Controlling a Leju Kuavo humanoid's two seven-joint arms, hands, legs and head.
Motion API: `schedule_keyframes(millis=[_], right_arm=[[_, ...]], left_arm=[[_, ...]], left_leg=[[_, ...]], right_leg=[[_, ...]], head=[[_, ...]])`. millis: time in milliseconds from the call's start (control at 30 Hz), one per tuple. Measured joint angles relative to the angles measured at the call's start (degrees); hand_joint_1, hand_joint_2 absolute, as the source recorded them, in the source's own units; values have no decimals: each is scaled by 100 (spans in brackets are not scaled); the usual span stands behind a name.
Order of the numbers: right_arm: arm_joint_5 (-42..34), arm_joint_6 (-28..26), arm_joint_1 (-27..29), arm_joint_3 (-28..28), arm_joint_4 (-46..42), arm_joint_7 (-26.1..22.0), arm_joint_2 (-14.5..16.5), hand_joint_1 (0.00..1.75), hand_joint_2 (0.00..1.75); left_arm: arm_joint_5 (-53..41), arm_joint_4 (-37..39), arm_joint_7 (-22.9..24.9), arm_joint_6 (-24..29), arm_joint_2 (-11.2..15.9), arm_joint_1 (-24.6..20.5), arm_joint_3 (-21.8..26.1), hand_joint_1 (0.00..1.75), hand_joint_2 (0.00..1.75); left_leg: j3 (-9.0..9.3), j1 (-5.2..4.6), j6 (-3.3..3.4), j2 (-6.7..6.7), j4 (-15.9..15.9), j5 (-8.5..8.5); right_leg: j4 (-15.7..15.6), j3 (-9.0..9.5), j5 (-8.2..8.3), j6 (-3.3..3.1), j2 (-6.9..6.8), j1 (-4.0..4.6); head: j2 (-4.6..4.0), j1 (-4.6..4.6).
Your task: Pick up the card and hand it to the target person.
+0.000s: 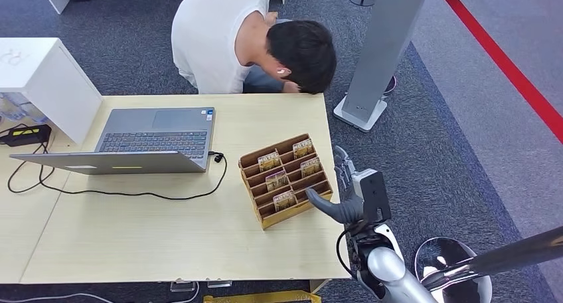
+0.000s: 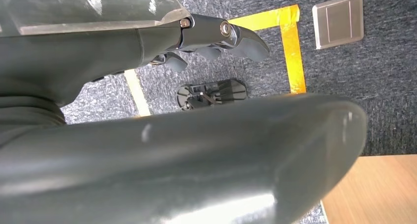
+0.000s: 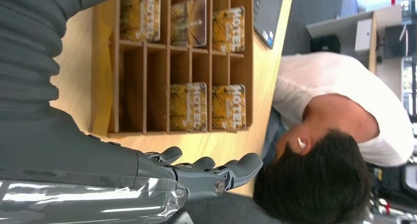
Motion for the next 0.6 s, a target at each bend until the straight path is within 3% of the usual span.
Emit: schedule_keyframes(millis=[233,600], right_arm=[[-489,889,148,-122,-254,156,-111,0,175],[-502,955,156,-129,-303,214,-176,0,175]], left_arm=[[-44,0,0,-46,8,-5,-2,0,0],[-46,0,49,-45,10,-7,-4,0,0]], left_leg=[[0,0,0,1,0,0],[-1,0,0,1,0,0]], right_leg=[[0,0,0,0,0,0],[0,0,0,0,0,0]], head=[[0,1],[0,0]])
